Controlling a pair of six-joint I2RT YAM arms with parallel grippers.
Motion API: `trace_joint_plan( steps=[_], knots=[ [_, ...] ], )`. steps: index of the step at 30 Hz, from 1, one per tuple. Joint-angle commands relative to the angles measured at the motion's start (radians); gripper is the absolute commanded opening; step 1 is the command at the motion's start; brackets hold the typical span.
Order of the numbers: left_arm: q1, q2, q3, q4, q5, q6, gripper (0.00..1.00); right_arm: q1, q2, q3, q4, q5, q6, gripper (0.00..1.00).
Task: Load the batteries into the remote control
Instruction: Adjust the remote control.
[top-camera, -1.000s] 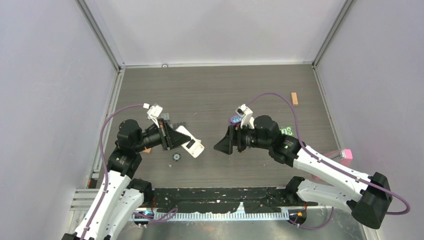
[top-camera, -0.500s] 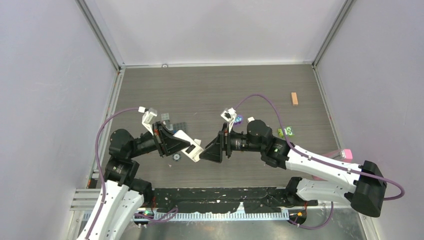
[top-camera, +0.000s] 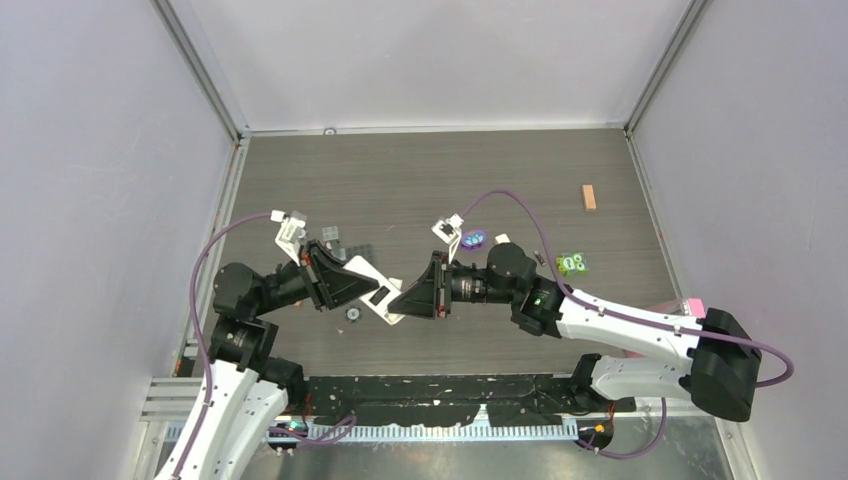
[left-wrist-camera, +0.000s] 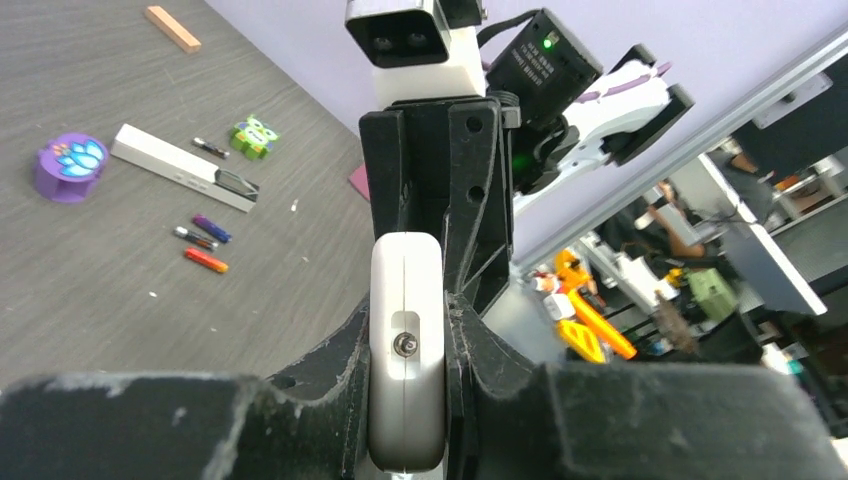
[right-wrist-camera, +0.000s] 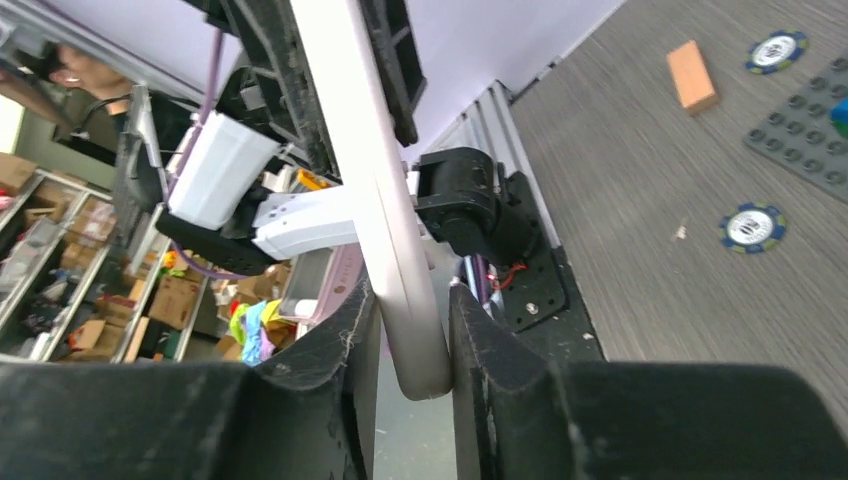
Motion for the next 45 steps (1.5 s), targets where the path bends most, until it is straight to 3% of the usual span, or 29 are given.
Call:
trace_joint_plan(
  steps=[1,3,5,10,16,22,32,37,40,45],
  knots=[
    [0.001,0.016,-0.012,0.098,-0.014,-0.079,0.05,0.008,0.033,-0.015,0.263,0.051,0.145,0.17],
    [0.002,0.015,-0.029,0.159,-0.036,-0.121,0.14,0.008,0.050,-0.050,0.356,0.086,0.221,0.08],
    [0.002,0.011,-0.045,0.205,-0.067,-0.162,0.31,0.008,0.067,-0.088,0.456,0.128,0.296,0.06],
    [-0.018,-0.010,-0.091,0.315,-0.164,-0.223,0.43,0.010,0.112,-0.141,0.639,0.201,0.456,0.06],
    [-0.048,-0.039,-0.136,0.356,-0.272,-0.240,0.38,0.011,0.150,-0.170,0.744,0.275,0.525,0.05],
    [-0.052,-0.081,-0.164,0.317,-0.336,-0.239,0.32,0.017,0.192,-0.141,0.751,0.248,0.527,0.06],
    [-0.052,-0.024,-0.119,0.224,-0.306,-0.224,0.39,0.029,0.200,-0.107,0.646,0.251,0.452,0.06],
    [-0.053,-0.014,-0.065,0.085,-0.301,-0.162,0.44,0.031,0.193,-0.082,0.572,0.244,0.400,0.05],
    [-0.052,-0.004,-0.042,0.032,-0.306,-0.145,0.37,0.031,0.175,-0.077,0.533,0.249,0.359,0.05],
    [-0.053,0.020,-0.027,0.009,-0.319,-0.140,0.00,0.030,0.166,-0.054,0.440,0.250,0.330,0.09]
  ],
)
